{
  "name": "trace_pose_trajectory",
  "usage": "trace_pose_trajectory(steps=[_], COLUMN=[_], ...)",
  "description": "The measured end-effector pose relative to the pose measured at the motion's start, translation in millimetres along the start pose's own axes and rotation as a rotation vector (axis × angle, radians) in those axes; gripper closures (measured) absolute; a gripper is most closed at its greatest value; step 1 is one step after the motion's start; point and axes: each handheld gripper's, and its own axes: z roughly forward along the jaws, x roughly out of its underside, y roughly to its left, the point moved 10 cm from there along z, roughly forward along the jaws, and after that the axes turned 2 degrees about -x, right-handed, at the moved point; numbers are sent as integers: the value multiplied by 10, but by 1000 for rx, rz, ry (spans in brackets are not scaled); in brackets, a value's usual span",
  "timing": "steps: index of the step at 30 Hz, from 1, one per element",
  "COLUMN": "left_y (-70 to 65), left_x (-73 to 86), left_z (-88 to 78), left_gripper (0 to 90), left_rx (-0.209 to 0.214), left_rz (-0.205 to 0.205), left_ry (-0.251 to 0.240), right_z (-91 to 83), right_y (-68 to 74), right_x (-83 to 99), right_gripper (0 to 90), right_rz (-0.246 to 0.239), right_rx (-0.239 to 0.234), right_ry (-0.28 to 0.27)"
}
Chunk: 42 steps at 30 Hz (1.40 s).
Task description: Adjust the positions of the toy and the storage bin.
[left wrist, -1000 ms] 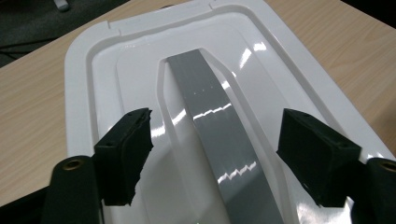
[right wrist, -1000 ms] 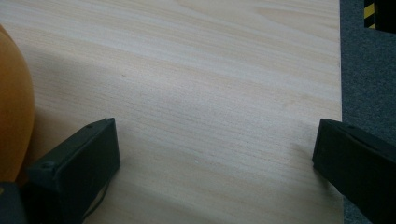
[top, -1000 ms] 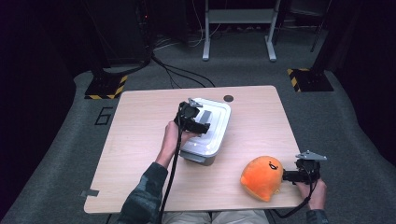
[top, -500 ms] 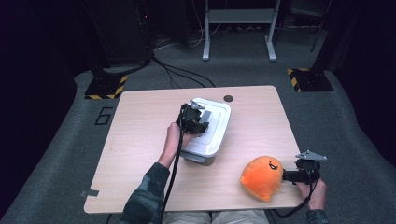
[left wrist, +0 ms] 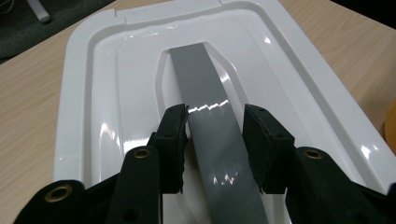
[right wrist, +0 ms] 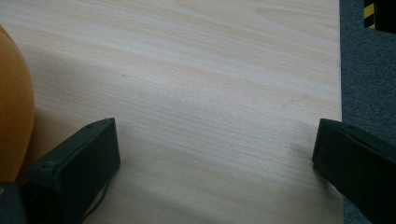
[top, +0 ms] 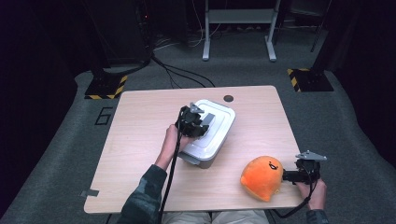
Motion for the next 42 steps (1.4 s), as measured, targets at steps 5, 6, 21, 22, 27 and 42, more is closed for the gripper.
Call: trace_pose_trajectory(steps=[5, 6, 21, 22, 27, 42], left_y=[-9, -12, 21, 33, 70, 103], left_x=[39, 52, 178, 181, 192, 203], left_z=[-44, -59, -196, -201, -210, -226], left_gripper=[604, 605, 618, 619, 621, 619], left_rx=[13, 16, 67, 68, 85, 117], left_rz=[12, 18, 62, 72, 86, 145], left_ry=[5, 10, 40, 40, 44, 51], right_z=[0, 0, 0, 0, 0, 0], right_y=[0, 2, 2, 0, 0, 2], right_x=[0, 0, -1, 0, 0, -1], right_gripper=[0, 0, 0, 0, 0, 0], right_rz=[0, 0, 1, 1, 0, 1], right_rx=[0, -2, -1, 0, 0, -1], right_ry=[0, 0, 0, 0, 0, 0])
